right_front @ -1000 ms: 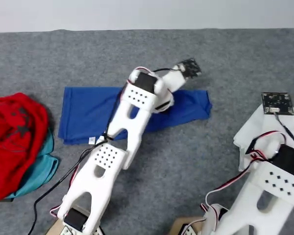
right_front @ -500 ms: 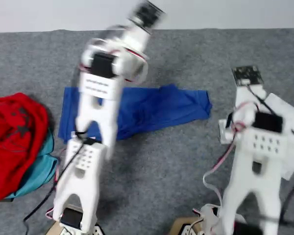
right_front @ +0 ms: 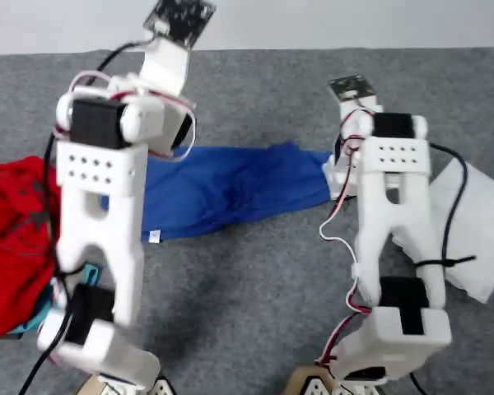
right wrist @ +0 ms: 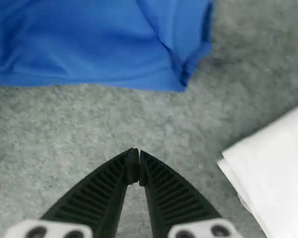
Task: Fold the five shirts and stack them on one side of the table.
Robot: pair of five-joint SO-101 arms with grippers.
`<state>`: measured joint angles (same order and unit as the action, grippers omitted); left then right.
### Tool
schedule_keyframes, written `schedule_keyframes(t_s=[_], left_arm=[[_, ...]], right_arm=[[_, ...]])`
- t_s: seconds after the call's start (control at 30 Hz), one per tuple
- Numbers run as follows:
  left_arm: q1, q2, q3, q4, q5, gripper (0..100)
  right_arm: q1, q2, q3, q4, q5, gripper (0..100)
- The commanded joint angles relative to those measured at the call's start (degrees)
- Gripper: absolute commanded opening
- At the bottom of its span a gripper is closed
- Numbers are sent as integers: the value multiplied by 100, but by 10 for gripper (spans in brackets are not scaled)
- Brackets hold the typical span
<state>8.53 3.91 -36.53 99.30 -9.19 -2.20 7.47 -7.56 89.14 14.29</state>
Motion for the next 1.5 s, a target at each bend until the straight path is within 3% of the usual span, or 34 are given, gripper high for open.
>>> schedule_keyframes(t_s=[0.0, 0.2, 0.73, 0.83, 1.03, 1.3, 1.47], left_arm=[[-26, -949, 998, 105, 53, 6], [-26, -1679, 1991, 105, -88, 6], [-26, -2004, 2765, 97, -316, 6], [-26, -2004, 2791, 26, -316, 6], [-26, -1996, 2800, 18, -316, 6], [-26, -2004, 2800, 18, -325, 6], [-26, -2004, 2800, -53, -325, 6]], right_arm=[[-233, 171, -431, -22, -53, 34], [-356, 840, -1046, -4, -44, 171], [-549, 2668, -3007, -31, -9, 168], [-629, 2985, -3455, -31, -9, 147], [-716, 3732, -4281, 4, 0, 7], [-699, 4154, -4404, 945, 26, 10], [-541, 4136, -4264, 1385, 554, 10]])
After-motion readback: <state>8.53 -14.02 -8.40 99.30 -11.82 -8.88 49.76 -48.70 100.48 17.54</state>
